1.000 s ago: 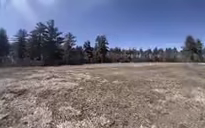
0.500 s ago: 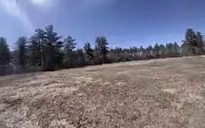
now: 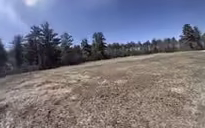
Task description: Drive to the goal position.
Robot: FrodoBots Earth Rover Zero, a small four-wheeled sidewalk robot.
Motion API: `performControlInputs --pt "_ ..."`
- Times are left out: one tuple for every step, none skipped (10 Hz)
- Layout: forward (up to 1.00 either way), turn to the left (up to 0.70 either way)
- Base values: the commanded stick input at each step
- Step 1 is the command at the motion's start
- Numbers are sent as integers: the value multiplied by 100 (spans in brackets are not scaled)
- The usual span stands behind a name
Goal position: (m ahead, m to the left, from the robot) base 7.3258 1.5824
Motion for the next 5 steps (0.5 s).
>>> performControlInputs --pt "70 0" --pt "70 0" --pt "70 0" --pt "70 0" --pt "70 0"
